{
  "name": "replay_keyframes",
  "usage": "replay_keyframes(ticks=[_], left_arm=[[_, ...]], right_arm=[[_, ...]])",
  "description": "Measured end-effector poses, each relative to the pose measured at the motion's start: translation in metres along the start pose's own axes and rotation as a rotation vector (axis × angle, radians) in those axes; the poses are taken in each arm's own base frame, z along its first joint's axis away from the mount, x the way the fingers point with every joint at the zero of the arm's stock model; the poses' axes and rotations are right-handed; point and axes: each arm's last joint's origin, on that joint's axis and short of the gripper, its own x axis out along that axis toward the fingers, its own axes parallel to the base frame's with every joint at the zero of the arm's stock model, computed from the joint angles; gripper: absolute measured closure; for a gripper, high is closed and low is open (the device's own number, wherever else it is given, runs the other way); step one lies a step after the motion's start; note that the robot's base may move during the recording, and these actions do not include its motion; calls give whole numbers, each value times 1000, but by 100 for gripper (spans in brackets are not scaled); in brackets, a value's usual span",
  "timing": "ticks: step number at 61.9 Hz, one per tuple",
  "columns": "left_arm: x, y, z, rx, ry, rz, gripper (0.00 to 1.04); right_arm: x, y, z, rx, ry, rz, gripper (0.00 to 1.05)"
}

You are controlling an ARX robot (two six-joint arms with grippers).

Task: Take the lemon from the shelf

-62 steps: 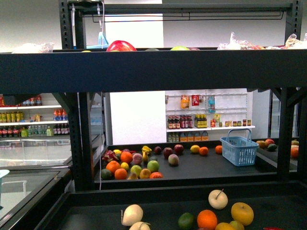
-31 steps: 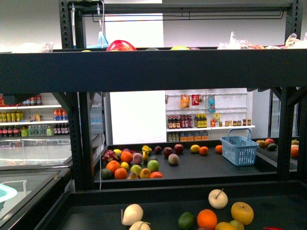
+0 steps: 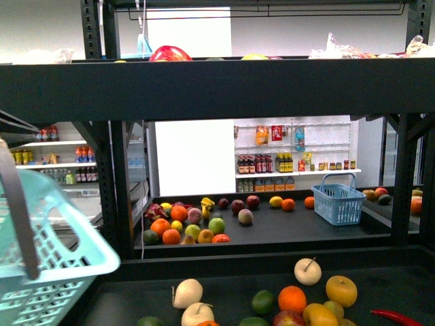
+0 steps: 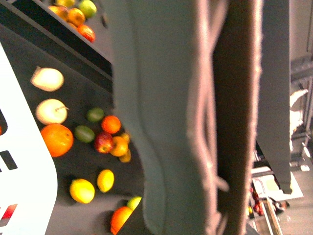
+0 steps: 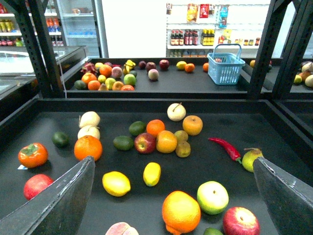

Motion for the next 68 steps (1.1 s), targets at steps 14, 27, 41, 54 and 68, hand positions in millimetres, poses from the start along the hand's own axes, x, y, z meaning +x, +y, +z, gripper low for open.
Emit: replay_keyframes(ticks=[14, 27, 41, 54, 68], left_arm=[[37, -20, -29, -10, 91, -114, 98], [83, -19, -69, -50, 202, -136, 98], [117, -29, -92, -66, 280, -188, 98], [135, -40, -101, -50, 294, -227, 98], [148, -43, -119, -59, 344, -223, 98]], right_arm=[[0, 0, 0, 0, 0, 0, 7], [0, 0, 0, 0, 0, 0, 7], [0, 0, 0, 0, 0, 0, 7], [0, 0, 0, 0, 0, 0, 7], [0, 0, 0, 0, 0, 0, 7]])
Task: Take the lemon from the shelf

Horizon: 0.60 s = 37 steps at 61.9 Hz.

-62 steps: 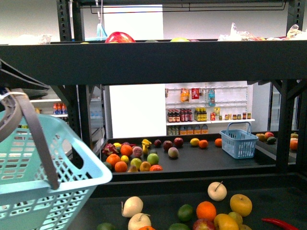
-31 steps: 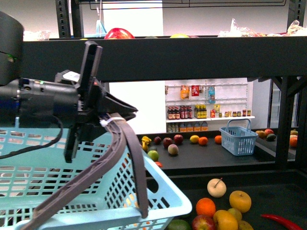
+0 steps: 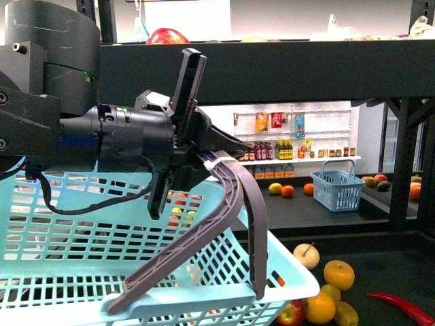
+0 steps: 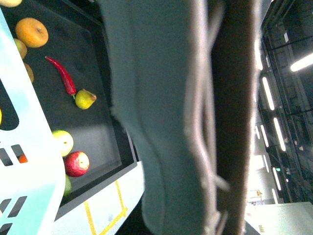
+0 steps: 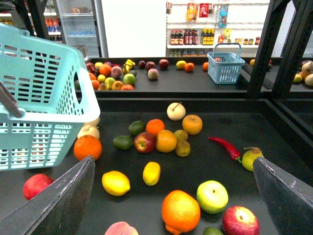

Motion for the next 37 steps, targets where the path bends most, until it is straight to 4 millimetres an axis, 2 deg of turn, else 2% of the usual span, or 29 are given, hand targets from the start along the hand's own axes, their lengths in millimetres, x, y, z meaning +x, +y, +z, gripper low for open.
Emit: replay_keyframes(ticks=[2, 8, 18, 21, 27, 37], left_arm=[[0, 0, 0, 1, 2, 1, 98], [1, -1, 0, 6, -4, 4, 98], [0, -1, 1, 18, -14, 8, 98], [0, -1, 2, 18, -15, 9, 98], [0, -1, 2, 18, -13, 7, 98], [0, -2, 2, 19, -13, 7, 98]], right_arm=[[0, 0, -1, 11, 16, -10, 7], [5, -1, -3, 121, 263, -115, 7], [36, -10, -12, 242, 448, -105, 7], [56, -17, -10, 263, 487, -88, 7], [118, -37, -14, 265, 576, -53, 7], [209, -48, -60, 222, 793, -24, 7]])
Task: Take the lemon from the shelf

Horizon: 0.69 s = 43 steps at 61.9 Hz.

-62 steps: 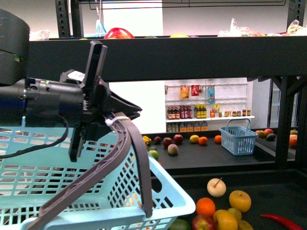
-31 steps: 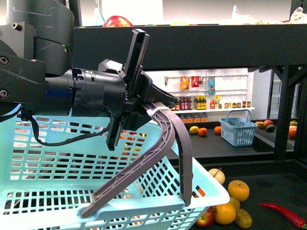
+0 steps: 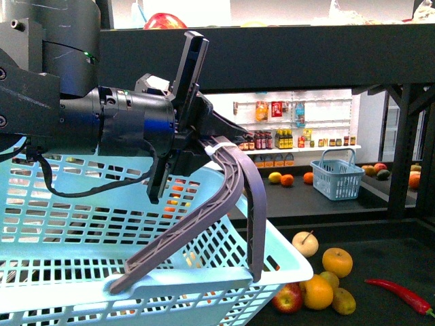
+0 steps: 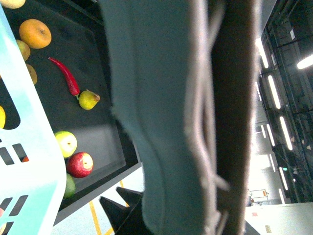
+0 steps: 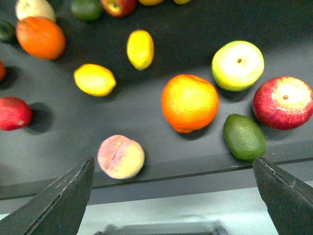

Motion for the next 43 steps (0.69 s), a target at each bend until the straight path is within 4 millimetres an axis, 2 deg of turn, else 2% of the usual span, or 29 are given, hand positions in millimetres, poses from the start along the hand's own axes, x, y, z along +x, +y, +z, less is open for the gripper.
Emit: replay_keyframes(ticks=[1, 5, 19, 29, 43], left_arm=[[0, 0, 0, 0, 0, 0, 98], [0, 0, 0, 2, 0, 0, 98], [0, 0, 0, 1, 0, 0, 98], [0, 0, 0, 1, 0, 0, 98], [0, 0, 0, 1, 0, 0, 98]], right_arm=[[13, 1, 5, -11, 16, -6, 7], [37, 7, 16, -37, 34, -8, 7], [107, 40, 41, -141, 92, 0, 7], [155, 56, 49, -172, 141, -33, 7], [209, 68, 52, -195, 180, -101, 7]])
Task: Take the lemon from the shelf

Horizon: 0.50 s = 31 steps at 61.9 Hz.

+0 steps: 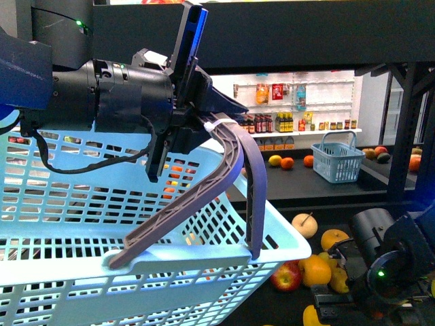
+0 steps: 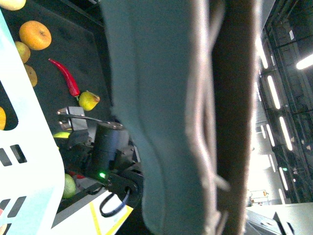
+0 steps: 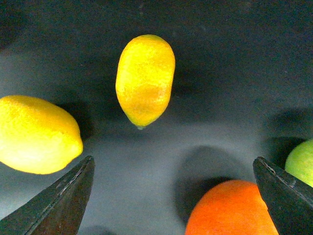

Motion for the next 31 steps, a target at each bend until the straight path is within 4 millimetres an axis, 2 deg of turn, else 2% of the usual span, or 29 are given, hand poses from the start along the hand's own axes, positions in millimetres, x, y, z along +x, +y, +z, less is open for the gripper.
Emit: replay_keyframes(ticks=[10, 31], left_arm=[[0, 0, 0, 0, 0, 0, 98], [0, 0, 0, 0, 0, 0, 98]], right_arm=[[27, 8, 2, 4, 25, -5, 7], [63, 19, 8, 12, 45, -19, 7]])
